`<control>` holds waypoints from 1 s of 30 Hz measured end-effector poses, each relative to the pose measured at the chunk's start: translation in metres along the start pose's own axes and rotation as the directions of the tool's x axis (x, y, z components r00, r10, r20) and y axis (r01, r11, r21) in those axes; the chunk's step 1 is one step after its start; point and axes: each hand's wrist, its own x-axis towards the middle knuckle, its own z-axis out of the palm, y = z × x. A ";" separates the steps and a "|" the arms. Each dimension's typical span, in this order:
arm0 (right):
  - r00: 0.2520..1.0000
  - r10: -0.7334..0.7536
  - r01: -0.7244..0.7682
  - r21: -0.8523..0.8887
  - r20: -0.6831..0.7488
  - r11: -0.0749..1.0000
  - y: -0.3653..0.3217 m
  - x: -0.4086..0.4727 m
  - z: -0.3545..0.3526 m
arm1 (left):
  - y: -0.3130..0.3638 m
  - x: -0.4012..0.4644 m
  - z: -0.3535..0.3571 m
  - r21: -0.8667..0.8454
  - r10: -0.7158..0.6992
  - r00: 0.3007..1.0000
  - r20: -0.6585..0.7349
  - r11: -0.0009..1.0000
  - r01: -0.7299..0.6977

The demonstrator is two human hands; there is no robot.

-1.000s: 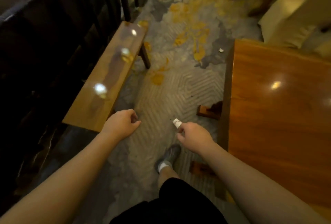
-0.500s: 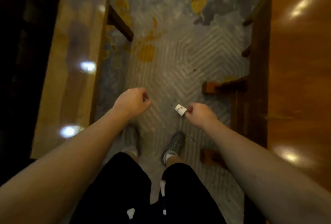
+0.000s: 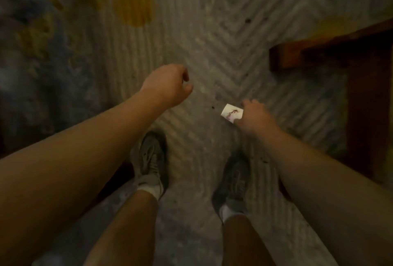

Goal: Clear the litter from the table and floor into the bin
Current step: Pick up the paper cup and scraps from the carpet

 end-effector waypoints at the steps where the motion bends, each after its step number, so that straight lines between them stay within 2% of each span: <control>1: 1.000 0.005 -0.005 -0.003 0.000 1.000 0.001 0.015 0.016 | -0.008 0.017 0.016 0.012 -0.004 1.000 0.016 1.000 0.004; 4: 1.000 -0.019 0.020 -0.048 0.015 0.999 0.004 0.055 0.059 | -0.032 0.064 0.073 0.120 -0.034 0.990 0.140 0.993 0.017; 8: 0.996 -0.073 0.064 -0.188 -0.041 0.980 0.010 0.085 0.095 | -0.060 0.098 0.136 0.230 -0.094 0.948 0.305 0.973 0.023; 11: 0.993 -0.111 0.099 -0.230 -0.038 0.968 0.015 0.097 0.108 | -0.067 0.102 0.165 0.233 -0.089 0.942 0.324 0.972 0.012; 17: 0.996 -0.091 0.093 -0.169 0.020 0.981 0.003 0.094 0.090 | -0.072 0.106 0.179 0.258 -0.091 0.951 0.297 0.966 0.012; 20: 0.995 -0.097 0.094 -0.147 -0.012 0.985 -0.014 0.070 0.053 | -0.072 0.113 0.143 0.226 -0.087 0.902 0.422 0.974 -0.012; 22: 0.996 -0.088 0.084 -0.118 -0.027 0.989 -0.033 0.043 0.014 | -0.063 0.100 0.091 0.129 -0.015 0.868 0.497 0.990 -0.056; 24: 0.997 -0.063 0.062 -0.015 -0.042 0.998 -0.055 0.012 -0.030 | -0.056 0.079 0.037 0.082 0.040 0.898 0.439 0.993 -0.084; 27: 0.997 -0.020 0.032 0.151 -0.076 0.988 -0.098 -0.055 -0.108 | -0.047 0.023 -0.052 0.096 0.077 0.924 0.375 0.988 -0.121; 30: 0.991 -0.016 0.048 0.229 -0.136 0.972 -0.144 -0.128 -0.192 | -0.040 -0.033 -0.146 0.042 0.082 0.947 0.311 0.994 -0.100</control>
